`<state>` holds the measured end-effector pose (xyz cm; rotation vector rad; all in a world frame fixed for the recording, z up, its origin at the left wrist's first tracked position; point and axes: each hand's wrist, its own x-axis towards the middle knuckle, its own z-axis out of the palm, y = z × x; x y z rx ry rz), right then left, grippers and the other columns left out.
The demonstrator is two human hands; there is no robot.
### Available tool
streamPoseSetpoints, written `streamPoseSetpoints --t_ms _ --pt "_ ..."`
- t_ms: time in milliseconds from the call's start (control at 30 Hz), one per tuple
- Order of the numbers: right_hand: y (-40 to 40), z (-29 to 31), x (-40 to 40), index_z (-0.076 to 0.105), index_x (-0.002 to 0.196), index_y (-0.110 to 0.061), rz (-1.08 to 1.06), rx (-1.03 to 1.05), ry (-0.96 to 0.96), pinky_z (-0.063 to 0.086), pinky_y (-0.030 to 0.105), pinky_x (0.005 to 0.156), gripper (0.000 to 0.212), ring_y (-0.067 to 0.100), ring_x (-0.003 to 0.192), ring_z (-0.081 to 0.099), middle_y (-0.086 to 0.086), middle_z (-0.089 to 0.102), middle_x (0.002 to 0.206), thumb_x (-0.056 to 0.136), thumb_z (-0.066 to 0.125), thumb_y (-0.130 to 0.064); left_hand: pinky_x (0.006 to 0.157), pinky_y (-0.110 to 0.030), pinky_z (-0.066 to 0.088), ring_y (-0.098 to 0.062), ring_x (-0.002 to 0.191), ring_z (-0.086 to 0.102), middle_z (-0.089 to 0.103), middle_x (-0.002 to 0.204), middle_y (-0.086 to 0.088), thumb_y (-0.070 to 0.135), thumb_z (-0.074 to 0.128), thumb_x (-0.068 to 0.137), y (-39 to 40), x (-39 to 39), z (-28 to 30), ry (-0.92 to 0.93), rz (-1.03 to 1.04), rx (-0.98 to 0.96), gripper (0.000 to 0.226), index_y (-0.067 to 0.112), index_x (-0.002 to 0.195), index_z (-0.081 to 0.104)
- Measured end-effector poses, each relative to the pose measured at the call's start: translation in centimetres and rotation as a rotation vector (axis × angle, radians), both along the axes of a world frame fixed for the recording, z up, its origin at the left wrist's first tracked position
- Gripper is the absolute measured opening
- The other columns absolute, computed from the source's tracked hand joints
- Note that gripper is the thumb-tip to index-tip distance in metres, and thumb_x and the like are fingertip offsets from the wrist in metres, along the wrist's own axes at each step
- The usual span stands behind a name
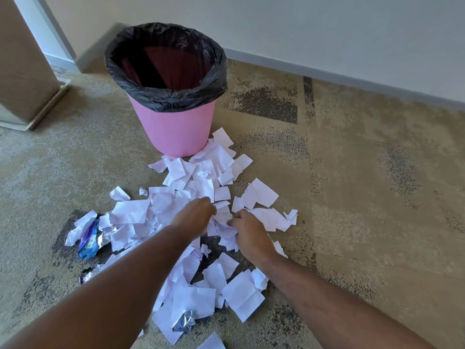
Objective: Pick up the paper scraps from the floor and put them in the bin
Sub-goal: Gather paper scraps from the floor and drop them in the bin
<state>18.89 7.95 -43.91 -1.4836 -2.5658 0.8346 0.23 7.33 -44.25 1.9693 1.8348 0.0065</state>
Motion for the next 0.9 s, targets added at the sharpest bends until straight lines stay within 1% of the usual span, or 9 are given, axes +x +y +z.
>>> streamPoseSetpoints --t_ms 133,233,300,400,467,533,600,733,900 --pt "2.4 2.6 -1.1 0.067 0.124 -0.001 -0.048 0.077 0.107 0.049 0.033 0.082 0.041 0.028 0.105 0.057 0.014 0.059 0.118 0.088 0.05 0.009 0.099 -0.038 0.047 -0.032 0.119 0.057 0.063 0.121 -0.011 -0.007 0.047 0.086 2.4 -1.8 2.9 -0.025 0.089 0.064 0.047 0.016 0.12 0.07" --pt "4.4 4.9 -2.4 0.068 0.123 -0.003 -0.081 0.16 0.196 0.039 0.022 0.072 0.037 0.02 0.093 0.055 0.009 0.059 0.114 0.09 0.054 0.006 0.089 -0.037 0.05 -0.034 0.109 0.062 0.066 0.111 -0.012 -0.009 0.049 0.083 4.5 -3.0 6.3 -0.002 0.123 0.185 0.046 0.014 0.114 0.073" --pt "5.9 6.5 -3.6 0.069 0.121 -0.002 -0.098 0.243 0.248 0.037 0.016 0.074 0.041 0.02 0.095 0.058 0.008 0.06 0.115 0.085 0.055 0.013 0.083 -0.037 0.052 -0.035 0.102 0.064 0.067 0.106 -0.013 -0.011 0.049 0.081 5.6 -3.9 8.7 0.017 0.151 0.244 0.047 0.014 0.112 0.074" --pt "7.8 9.3 -5.3 0.07 0.118 -0.001 -0.13 0.344 0.317 0.038 0.014 0.081 0.05 0.02 0.103 0.059 0.009 0.062 0.116 0.077 0.05 0.019 0.075 -0.035 0.05 -0.034 0.092 0.063 0.062 0.094 -0.011 -0.012 0.049 0.078 6.6 -5.2 12.1 0.021 0.18 0.309 0.046 0.015 0.104 0.076" --pt "8.7 11.6 -6.5 0.071 0.116 -0.002 -0.125 0.4 0.375 0.039 0.016 0.078 0.047 0.016 0.096 0.056 0.009 0.062 0.114 0.079 0.046 0.012 0.067 -0.034 0.043 -0.032 0.081 0.057 0.052 0.079 -0.006 -0.013 0.048 0.074 6.9 -6.1 13.8 0.035 0.183 0.346 0.04 0.012 0.09 0.074" --pt "9.6 13.6 -7.6 0.071 0.114 -0.004 -0.093 0.465 0.414 0.04 0.018 0.075 0.04 0.017 0.095 0.057 0.008 0.062 0.111 0.082 0.048 0.004 0.065 -0.038 0.046 -0.034 0.077 0.055 0.05 0.073 -0.007 -0.014 0.047 0.068 7.3 -7.4 15.2 0.038 0.172 0.399 0.034 0.01 0.078 0.069" --pt "10.6 15.4 -8.6 0.072 0.113 -0.004 -0.071 0.514 0.437 0.039 0.018 0.075 0.039 0.02 0.096 0.06 0.009 0.062 0.113 0.081 0.052 0.006 0.066 -0.042 0.05 -0.035 0.08 0.057 0.057 0.076 -0.01 -0.013 0.047 0.063 8.0 -8.7 16.4 0.044 0.156 0.455 0.032 0.011 0.072 0.066" --pt "12.1 18.3 -10.7 0.072 0.113 -0.004 -0.038 0.542 0.481 0.047 0.028 0.082 0.043 0.021 0.101 0.058 0.011 0.061 0.116 0.078 0.047 -0.012 0.073 -0.044 0.052 -0.028 0.084 0.06 0.065 0.087 -0.007 -0.012 0.046 0.064 9.5 -11.0 19.1 0.043 0.171 0.543 0.043 0.016 0.081 0.074" --pt "14.6 19.7 -13.2 0.071 0.112 -0.001 -0.037 0.6 0.448 0.042 0.018 0.081 0.031 0.02 0.108 0.06 0.009 0.059 0.122 0.083 0.062 0.003 0.071 -0.042 0.051 -0.028 0.084 0.058 0.06 0.088 -0.004 -0.008 0.044 0.064 10.9 -12.8 22.2 0.044 0.212 0.601 0.042 0.023 0.077 0.069"
